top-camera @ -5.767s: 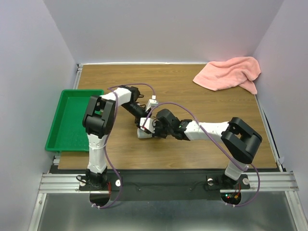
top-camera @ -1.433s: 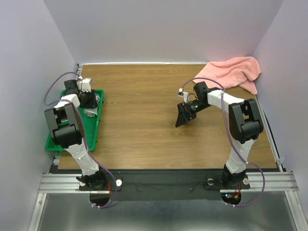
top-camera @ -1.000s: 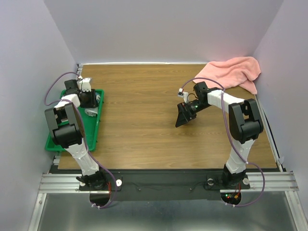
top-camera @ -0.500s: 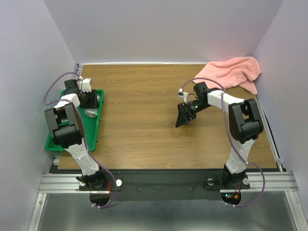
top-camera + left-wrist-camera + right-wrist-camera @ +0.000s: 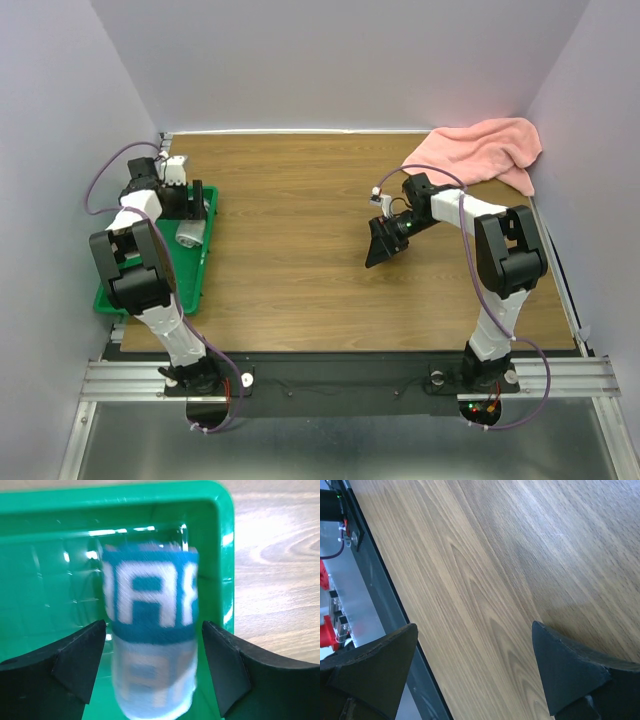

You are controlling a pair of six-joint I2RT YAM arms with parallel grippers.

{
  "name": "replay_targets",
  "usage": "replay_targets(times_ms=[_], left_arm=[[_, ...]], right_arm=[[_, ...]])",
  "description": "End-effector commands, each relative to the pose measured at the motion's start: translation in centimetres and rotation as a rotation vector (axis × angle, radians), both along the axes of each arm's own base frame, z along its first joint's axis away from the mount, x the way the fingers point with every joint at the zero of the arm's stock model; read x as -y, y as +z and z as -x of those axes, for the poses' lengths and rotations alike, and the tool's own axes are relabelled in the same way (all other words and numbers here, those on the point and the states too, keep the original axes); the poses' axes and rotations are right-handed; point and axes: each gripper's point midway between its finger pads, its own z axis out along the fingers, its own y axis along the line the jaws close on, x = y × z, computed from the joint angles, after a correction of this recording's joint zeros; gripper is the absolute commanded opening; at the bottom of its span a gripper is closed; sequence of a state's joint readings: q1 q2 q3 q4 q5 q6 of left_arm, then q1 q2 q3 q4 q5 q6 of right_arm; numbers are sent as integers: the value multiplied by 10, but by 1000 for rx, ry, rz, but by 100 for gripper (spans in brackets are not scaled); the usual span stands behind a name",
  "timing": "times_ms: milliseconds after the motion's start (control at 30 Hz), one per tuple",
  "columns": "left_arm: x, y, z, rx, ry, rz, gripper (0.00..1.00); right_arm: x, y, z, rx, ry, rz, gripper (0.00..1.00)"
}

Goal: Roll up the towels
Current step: Place the rolled towel into the container

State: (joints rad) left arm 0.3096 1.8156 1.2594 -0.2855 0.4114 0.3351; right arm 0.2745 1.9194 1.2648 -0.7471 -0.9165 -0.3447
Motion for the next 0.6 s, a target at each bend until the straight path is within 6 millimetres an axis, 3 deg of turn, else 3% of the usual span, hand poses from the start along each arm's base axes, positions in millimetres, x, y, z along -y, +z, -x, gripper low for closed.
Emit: replay_targets(times_ms=[0, 200, 333, 400, 467, 533, 567], left_arm=[[-3, 42, -9, 84, -17, -21, 89], [1, 40, -8, 74, -25, 0, 89], [0, 50, -5, 86, -22, 3, 86], [1, 63, -2, 108, -43, -11, 85], [6, 92, -1, 182, -82, -30, 87], [11, 123, -4, 261, -114, -50, 91], [20, 143, -3, 302, -144, -74, 93]], right_arm=[[-5, 18, -10, 79, 12, -45, 100], [-5, 21, -10, 88, 11, -46, 100], [-5, 20, -8, 88, 13, -46, 100], [-4, 22, -9, 97, 11, -42, 100], [-4, 31, -15, 136, 2, -40, 100], [4, 37, -30, 187, -41, -1, 100], [6, 49, -45, 241, -77, 8, 100]])
